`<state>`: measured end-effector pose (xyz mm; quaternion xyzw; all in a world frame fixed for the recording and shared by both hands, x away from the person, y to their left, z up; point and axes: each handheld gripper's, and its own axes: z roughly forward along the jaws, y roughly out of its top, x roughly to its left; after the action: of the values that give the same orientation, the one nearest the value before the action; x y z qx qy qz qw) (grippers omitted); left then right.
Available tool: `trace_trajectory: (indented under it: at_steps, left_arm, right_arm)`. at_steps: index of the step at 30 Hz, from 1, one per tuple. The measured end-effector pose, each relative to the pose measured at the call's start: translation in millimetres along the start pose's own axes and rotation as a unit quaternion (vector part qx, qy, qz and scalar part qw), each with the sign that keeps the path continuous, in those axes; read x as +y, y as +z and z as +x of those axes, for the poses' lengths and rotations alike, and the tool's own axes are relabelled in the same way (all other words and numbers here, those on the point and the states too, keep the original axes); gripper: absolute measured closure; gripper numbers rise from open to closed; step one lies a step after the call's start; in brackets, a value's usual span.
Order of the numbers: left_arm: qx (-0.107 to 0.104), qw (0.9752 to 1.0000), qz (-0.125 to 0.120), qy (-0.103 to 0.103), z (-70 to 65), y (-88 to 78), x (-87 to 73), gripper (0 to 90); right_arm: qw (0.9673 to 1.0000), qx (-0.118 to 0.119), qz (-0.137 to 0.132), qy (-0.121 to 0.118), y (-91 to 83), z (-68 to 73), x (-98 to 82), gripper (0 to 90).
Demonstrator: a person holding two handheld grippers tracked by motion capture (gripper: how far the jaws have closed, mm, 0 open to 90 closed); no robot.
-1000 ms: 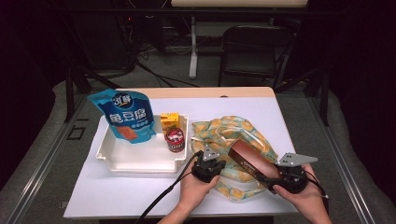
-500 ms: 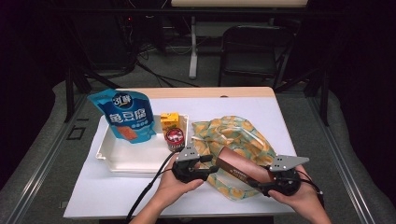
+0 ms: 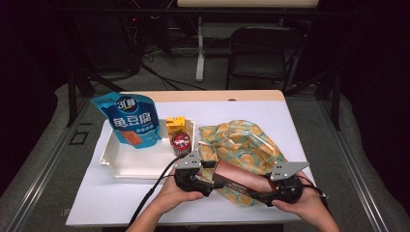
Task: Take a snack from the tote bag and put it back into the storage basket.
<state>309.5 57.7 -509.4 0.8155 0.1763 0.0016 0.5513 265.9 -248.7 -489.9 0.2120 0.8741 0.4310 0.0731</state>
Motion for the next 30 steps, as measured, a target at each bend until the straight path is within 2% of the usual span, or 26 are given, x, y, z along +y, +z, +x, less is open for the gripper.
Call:
trace_trajectory:
  at_steps: [5, 11, 16, 19, 26, 28, 29, 30]
  left_arm:
    - [-0.015, 0.9999, 0.001, 0.006, 2.0, 0.5, -1.2, 21.6]
    - [-0.059, 0.9981, -0.003, 0.015, 2.5, 1.2, -3.1, 19.5]
    - [-0.078, 0.9964, -0.003, 0.033, -1.3, 3.9, -4.4, 20.2]
    - [-0.093, 0.9948, 0.001, 0.041, -1.8, 4.6, -6.1, 22.4]
    - [-0.105, 0.992, 0.004, 0.07, -4.1, 2.5, -9.2, 31.9]
    - [-0.114, 0.9905, 0.0, 0.076, -4.9, 1.0, -10.0, 35.8]
    - [-0.122, 0.989, 0.002, 0.084, -5.5, 0.3, -10.1, 37.4]
    - [-0.13, 0.9875, 0.004, 0.088, -7.0, 0.4, -10.2, 40.6]
  right_arm:
    - [0.9999, 0.011, 0.003, -0.008, 2.0, 0.9, 1.6, 42.4]
    - [0.9993, 0.032, 0.003, -0.02, 4.0, 3.0, 4.0, 42.5]
    - [0.9983, 0.049, 0.006, -0.03, 6.0, 4.5, 6.4, 42.5]
    - [0.9976, 0.061, 0.007, -0.033, 6.6, 5.0, 6.5, 42.5]
    - [0.996, 0.081, 0.009, -0.038, 4.6, 2.2, 4.2, 41.8]
    - [0.9959, 0.082, -0.002, -0.038, 2.4, 1.3, 3.4, 40.7]
    - [0.9959, 0.082, -0.002, -0.039, 1.7, 0.9, 2.9, 39.2]
    - [0.9964, 0.076, -0.003, -0.038, 1.8, 0.4, 2.1, 32.9]
